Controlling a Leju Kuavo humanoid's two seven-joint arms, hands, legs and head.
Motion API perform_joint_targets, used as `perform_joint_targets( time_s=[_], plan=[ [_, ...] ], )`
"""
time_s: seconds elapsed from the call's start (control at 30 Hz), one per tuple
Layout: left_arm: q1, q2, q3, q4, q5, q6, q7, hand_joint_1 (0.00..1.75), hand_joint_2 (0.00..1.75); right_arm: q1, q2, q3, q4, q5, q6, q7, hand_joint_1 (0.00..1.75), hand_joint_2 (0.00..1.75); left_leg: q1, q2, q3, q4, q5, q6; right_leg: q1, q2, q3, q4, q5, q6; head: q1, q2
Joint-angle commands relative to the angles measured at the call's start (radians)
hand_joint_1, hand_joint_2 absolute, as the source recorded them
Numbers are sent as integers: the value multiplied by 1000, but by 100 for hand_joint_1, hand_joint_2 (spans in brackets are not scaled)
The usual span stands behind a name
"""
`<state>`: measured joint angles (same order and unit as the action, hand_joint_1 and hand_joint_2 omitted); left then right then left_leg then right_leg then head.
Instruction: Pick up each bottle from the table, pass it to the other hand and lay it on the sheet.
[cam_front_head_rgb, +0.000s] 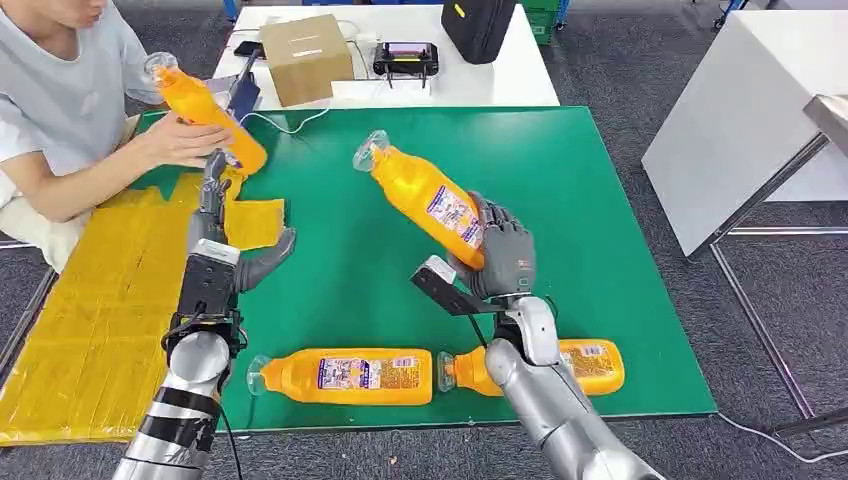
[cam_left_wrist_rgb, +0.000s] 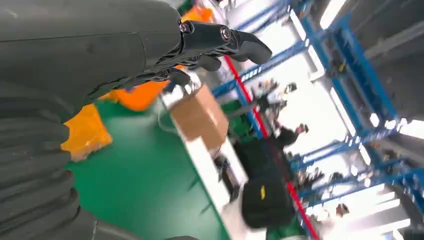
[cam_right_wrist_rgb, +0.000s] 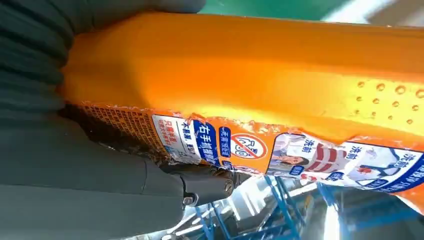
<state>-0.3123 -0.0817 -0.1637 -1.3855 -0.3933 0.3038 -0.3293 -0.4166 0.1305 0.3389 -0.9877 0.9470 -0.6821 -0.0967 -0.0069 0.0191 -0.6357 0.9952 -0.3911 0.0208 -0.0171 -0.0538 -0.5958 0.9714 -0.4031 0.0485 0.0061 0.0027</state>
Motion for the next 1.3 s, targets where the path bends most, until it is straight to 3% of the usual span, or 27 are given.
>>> perform_joint_targets(
  time_s=[0.03, 0.17, 0.33, 0.4, 0.67, 1.0, 1.3],
  plan=[
    [41, 70, -41, -17, 69, -194, 47, 0, 175, 205, -24, -112, -514, -176, -1, -136, 175, 175, 1, -3, 3, 0, -3, -2, 0, 2, 4, 0, -3, -2, -1, 0],
    [49, 118, -84, -17, 182, -387, 54, 0, 175, 236, -24, -56, -569, -243, 41, -187, 175, 175, 1, -2, 5, 1, -4, -2, 0, 3, 6, 0, -4, -2, 0, 0],
    [55, 143, -132, -74, 282, -514, 34, 0, 175, 176, -30, 74, -413, -307, 254, -184, 168, 175, 1, 2, 1, 0, -2, -2, 1, 5, 0, 0, -1, -2, 0, 0],
    [45, 149, -157, -77, 299, -533, 39, 0, 175, 155, -15, 123, -340, -300, 274, -196, 169, 175, 2, 2, 2, 0, -3, -3, 2, 7, 2, -1, -1, -3, 0, 0],
    [43, 151, -160, -74, 300, -533, 40, 0, 175, 152, -15, 127, -335, -297, 270, -199, 169, 175, 2, 1, 2, -1, -2, -2, 1, 5, 2, -1, -2, -2, 0, 0],
    [17, 153, -196, -57, 440, -610, 43, 0, 175, 76, 53, 463, -38, -189, 394, -176, 171, 175, 2, 3, 3, -1, -2, -3, 2, 6, 2, -1, -1, -3, 0, 0],
    [-3, 147, -223, -34, 460, -631, 41, 0, 175, 45, 75, 516, 65, -183, 393, -174, 173, 175, 3, -1, 2, -1, -1, -2, 3, 2, 1, -1, -2, -3, 0, 0]
  ],
)
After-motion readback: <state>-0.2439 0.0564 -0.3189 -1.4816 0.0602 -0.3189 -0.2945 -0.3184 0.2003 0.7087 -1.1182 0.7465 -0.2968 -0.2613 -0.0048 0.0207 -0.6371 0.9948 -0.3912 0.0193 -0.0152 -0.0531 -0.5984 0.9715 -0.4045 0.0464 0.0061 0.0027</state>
